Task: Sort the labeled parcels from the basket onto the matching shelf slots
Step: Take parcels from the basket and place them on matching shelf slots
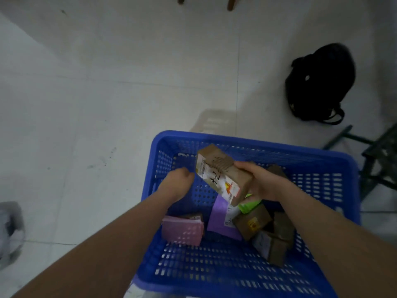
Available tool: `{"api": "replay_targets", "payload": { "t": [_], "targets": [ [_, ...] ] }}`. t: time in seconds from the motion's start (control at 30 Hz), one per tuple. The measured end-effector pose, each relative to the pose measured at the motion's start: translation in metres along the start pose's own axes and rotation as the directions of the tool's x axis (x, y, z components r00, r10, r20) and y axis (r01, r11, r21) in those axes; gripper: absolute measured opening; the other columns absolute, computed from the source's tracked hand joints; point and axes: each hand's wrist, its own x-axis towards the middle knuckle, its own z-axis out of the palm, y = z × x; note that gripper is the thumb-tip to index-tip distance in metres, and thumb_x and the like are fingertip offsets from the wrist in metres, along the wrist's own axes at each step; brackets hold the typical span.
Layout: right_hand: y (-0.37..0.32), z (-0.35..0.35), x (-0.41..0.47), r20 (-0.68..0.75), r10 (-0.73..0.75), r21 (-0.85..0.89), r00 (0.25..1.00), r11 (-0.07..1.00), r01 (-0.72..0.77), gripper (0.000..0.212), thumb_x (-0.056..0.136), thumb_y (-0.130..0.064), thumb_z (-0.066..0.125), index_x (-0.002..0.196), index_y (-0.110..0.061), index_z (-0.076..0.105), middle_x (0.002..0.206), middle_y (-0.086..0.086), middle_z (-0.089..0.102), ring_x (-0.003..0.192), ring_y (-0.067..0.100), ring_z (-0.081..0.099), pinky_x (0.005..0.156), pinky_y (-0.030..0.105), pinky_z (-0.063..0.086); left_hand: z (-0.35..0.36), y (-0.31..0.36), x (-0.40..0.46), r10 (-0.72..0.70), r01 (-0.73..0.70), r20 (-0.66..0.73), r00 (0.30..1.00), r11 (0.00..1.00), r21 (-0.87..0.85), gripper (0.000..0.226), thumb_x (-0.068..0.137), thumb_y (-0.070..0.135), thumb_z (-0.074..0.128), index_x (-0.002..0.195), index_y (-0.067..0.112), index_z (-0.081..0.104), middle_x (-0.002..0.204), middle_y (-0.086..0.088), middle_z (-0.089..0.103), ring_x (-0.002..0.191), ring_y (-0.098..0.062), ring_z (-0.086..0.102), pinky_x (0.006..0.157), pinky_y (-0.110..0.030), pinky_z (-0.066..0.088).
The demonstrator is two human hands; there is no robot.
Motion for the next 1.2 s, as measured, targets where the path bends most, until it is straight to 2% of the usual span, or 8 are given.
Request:
{"api": "replay_targets", "payload": {
  "t": [0.13, 0.3, 0.47, 0.63, 0.83, 0.93, 1.13, 1.2],
  "targets": [
    [-0.026, 0.014, -0.074, 0.039, -0.034, -0.006, 0.999, 0.999, 0.035, 0.057, 0.076, -0.056, 0.061, 0.12, -0.019, 0.059, 0.118, 0.014, 0.064, 0.107, 0.034, 0.061, 0.086, 0.051, 0.053, -0.043, 0.027, -0.049, 0.039, -0.054, -0.09, 0.995, 0.983, -0.177, 0.043, 0.101, 0.041, 0.03, 0.092, 0.007, 0.054, 0.097, -0.014, 0.061, 0.088, -0.029, 0.058, 0.083, -0.04, 0.045],
    [-0.054, 0.043, -0.183, 0.081, -0.115, -0.016, 0.99, 0.993, 0.117, 0.053, 0.07, -0.054, 0.057, 0.108, -0.017, 0.063, 0.095, 0.013, 0.071, 0.096, 0.033, 0.061, 0.079, 0.047, 0.052, -0.101, 0.063, -0.128, 0.046, -0.12, -0.185, 0.982, 0.902, -0.415, 0.054, 0.095, 0.058, 0.025, 0.115, 0.019, 0.056, 0.118, -0.012, 0.061, 0.108, -0.03, 0.057, 0.099, -0.048, 0.044],
    [-0.081, 0.063, -0.305, 0.057, -0.329, 0.115, 0.943, 0.94, 0.321, 0.046, 0.085, -0.052, 0.045, 0.103, -0.013, 0.062, 0.083, 0.012, 0.072, 0.067, 0.027, 0.068, 0.081, 0.047, 0.048, -0.163, 0.123, -0.213, 0.102, -0.138, -0.093, 0.99, 0.792, -0.595, 0.062, 0.095, 0.058, 0.021, 0.127, 0.014, 0.05, 0.115, -0.011, 0.058, 0.1, -0.026, 0.056, 0.087, -0.039, 0.044],
    [-0.098, 0.095, -0.422, 0.036, -0.536, 0.299, 0.844, 0.811, 0.502, 0.054, 0.085, -0.054, 0.044, 0.112, -0.013, 0.065, 0.109, 0.016, 0.07, 0.096, 0.033, 0.064, 0.083, 0.046, 0.05, -0.22, 0.214, -0.31, 0.344, -0.317, -0.114, 0.932, 0.621, -0.716, 0.068, 0.088, 0.07, 0.017, 0.123, 0.024, 0.054, 0.12, -0.005, 0.062, 0.109, -0.025, 0.06, 0.095, -0.042, 0.047],
    [-0.132, 0.138, -0.567, 0.048, -0.758, 0.39, 0.651, 0.614, 0.686, 0.058, 0.075, -0.046, 0.052, 0.118, -0.009, 0.065, 0.123, 0.02, 0.062, 0.108, 0.037, 0.061, 0.092, 0.051, 0.046, -0.305, 0.34, -0.444, 0.591, -0.428, -0.21, 0.779, 0.256, -0.867, 0.069, 0.088, 0.069, 0.028, 0.103, 0.019, 0.072, 0.112, -0.013, 0.07, 0.098, -0.028, 0.068, 0.094, -0.045, 0.048],
    [-0.153, 0.148, -0.645, -0.05, -0.836, 0.267, 0.546, 0.516, 0.814, 0.046, 0.08, -0.039, 0.049, 0.113, -0.01, 0.063, 0.112, 0.015, 0.067, 0.102, 0.035, 0.061, 0.087, 0.048, 0.047, -0.351, 0.384, -0.515, 0.645, -0.544, -0.303, 0.701, 0.209, -0.813, 0.052, 0.093, 0.054, 0.041, 0.094, 0.012, 0.072, 0.094, -0.013, 0.074, 0.081, -0.03, 0.071, 0.079, -0.041, 0.053],
    [-0.181, 0.163, -0.795, -0.102, -0.972, 0.087, 0.213, 0.205, 0.975, 0.033, 0.092, -0.048, 0.045, 0.11, -0.026, 0.063, 0.112, 0.0, 0.069, 0.109, 0.023, 0.06, 0.097, 0.045, 0.044, -0.424, 0.443, -0.631, 0.686, -0.76, -0.489, 0.538, 0.145, -0.633, 0.058, 0.087, 0.059, 0.051, 0.115, 0.009, 0.064, 0.104, -0.013, 0.072, 0.095, -0.034, 0.069, 0.09, -0.052, 0.052],
    [-0.185, 0.173, -0.829, -0.076, -0.987, 0.016, 0.138, 0.137, 0.99, 0.034, 0.091, -0.045, 0.05, 0.116, -0.024, 0.061, 0.113, 0.001, 0.069, 0.105, 0.022, 0.064, 0.086, 0.04, 0.051, -0.435, 0.459, -0.658, 0.697, -0.812, -0.533, 0.481, 0.125, -0.57, 0.061, 0.085, 0.062, 0.051, 0.114, 0.01, 0.064, 0.102, -0.012, 0.073, 0.093, -0.033, 0.07, 0.089, -0.052, 0.053]
  ]
}}
